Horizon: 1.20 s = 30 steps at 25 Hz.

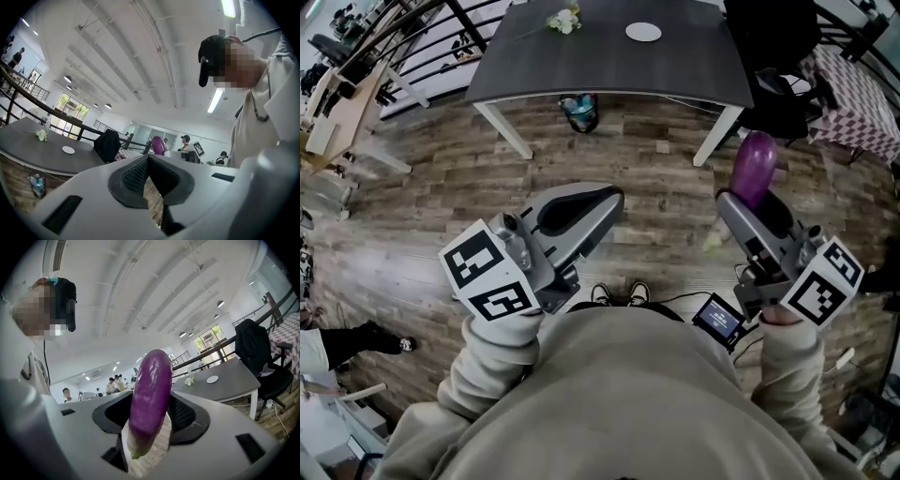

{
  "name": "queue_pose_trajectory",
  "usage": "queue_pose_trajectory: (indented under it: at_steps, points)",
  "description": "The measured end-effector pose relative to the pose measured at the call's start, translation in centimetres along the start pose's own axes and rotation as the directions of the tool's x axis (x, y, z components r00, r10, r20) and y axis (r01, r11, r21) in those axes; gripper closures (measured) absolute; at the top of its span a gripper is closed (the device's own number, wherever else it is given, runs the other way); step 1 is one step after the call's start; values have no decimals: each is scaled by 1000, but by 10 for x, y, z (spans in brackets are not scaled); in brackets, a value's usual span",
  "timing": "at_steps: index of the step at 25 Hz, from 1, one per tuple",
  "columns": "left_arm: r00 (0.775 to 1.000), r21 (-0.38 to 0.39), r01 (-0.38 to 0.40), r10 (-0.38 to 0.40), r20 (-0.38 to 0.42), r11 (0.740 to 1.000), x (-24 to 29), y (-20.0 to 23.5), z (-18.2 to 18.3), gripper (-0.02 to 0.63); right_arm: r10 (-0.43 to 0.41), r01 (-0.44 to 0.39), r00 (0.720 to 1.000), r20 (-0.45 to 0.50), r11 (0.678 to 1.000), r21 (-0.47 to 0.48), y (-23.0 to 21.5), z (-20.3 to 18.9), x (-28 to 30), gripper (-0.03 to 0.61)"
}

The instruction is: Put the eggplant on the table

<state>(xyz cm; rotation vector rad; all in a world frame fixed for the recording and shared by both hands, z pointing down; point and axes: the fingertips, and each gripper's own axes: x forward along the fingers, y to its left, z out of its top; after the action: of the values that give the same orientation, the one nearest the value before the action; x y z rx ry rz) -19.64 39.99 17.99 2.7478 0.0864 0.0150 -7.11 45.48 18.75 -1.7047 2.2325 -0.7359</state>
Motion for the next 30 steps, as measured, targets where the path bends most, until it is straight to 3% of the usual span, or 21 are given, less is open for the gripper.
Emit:
queue_pose_trajectory:
  at_steps: [13, 21, 30]
  points:
    - [999, 56, -6, 7, -32, 998, 38, -18, -11, 609, 77, -78, 997, 31, 996, 38, -34, 6, -25, 339]
    - [999, 61, 1, 2, -52, 998, 49, -13, -8, 609, 59, -63, 997, 55, 996, 67, -50, 8, -29, 339]
    - [999, 71, 41, -40, -26, 997, 63, 11, 0, 609, 32, -34, 997, 63, 999, 36, -57, 12, -16, 339]
